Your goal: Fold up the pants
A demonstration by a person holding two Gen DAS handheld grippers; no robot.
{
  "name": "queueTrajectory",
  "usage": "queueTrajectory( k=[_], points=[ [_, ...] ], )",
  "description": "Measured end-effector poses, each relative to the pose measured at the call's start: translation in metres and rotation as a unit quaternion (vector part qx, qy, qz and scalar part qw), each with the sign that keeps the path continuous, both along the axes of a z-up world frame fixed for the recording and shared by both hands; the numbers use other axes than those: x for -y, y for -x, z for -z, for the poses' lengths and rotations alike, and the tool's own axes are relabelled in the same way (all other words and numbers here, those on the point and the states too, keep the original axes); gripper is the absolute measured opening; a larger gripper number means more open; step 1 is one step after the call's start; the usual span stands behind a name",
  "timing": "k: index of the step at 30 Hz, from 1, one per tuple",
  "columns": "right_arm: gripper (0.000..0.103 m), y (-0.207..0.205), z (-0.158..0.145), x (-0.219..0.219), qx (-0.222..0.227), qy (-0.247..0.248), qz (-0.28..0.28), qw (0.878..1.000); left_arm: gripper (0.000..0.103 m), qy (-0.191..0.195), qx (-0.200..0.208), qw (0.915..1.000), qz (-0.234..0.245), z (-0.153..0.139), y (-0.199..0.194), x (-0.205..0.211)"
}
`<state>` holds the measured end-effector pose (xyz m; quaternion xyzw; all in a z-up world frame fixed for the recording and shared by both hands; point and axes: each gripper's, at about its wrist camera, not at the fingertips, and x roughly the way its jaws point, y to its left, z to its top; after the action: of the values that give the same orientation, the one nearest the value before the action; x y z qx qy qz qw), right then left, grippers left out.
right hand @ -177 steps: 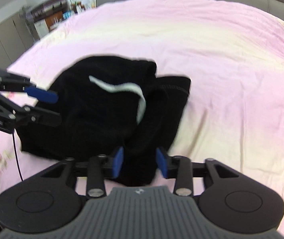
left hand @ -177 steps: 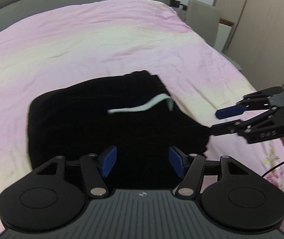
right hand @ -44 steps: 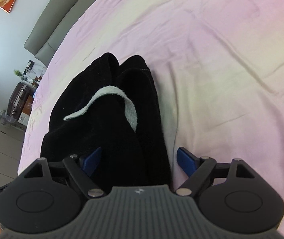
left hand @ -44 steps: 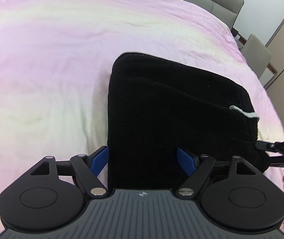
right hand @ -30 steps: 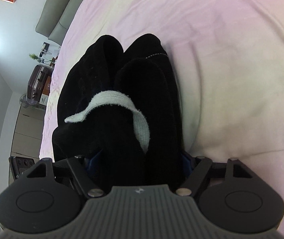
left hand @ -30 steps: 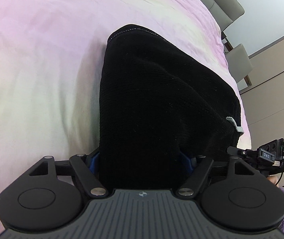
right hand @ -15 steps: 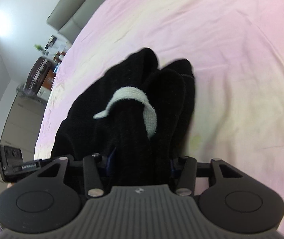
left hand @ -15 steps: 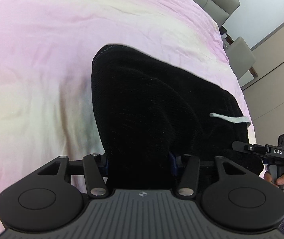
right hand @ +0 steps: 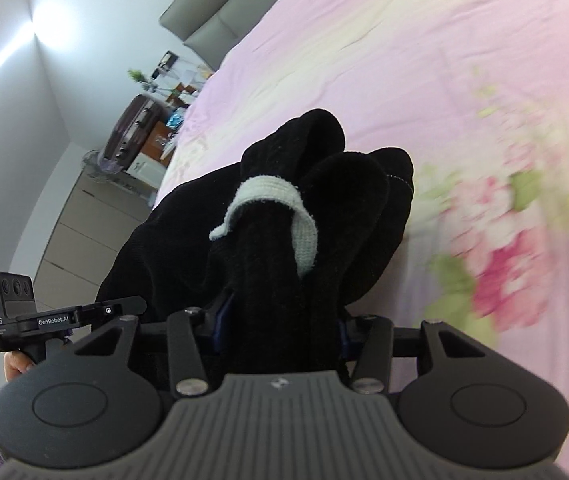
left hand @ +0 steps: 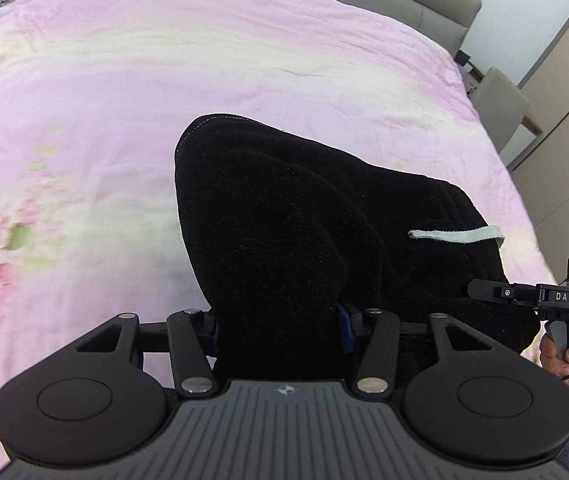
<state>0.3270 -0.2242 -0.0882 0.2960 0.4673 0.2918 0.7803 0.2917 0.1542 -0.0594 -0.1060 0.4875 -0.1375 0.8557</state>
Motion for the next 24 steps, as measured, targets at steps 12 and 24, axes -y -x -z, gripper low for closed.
queueTrajectory(
  k=[12,24],
  points=[
    [0.045,0.037,0.048,-0.116,-0.008,0.039,-0.03,0.999,0.058,-0.003,-0.03,0.9995,-0.014,0.051,0.023,-0.051],
    [0.046,0.035,0.077,-0.125,-0.025,0.081,-0.038,0.996,0.059,0.006,-0.055,0.9983,-0.021,0.089,0.042,-0.086]
  ],
)
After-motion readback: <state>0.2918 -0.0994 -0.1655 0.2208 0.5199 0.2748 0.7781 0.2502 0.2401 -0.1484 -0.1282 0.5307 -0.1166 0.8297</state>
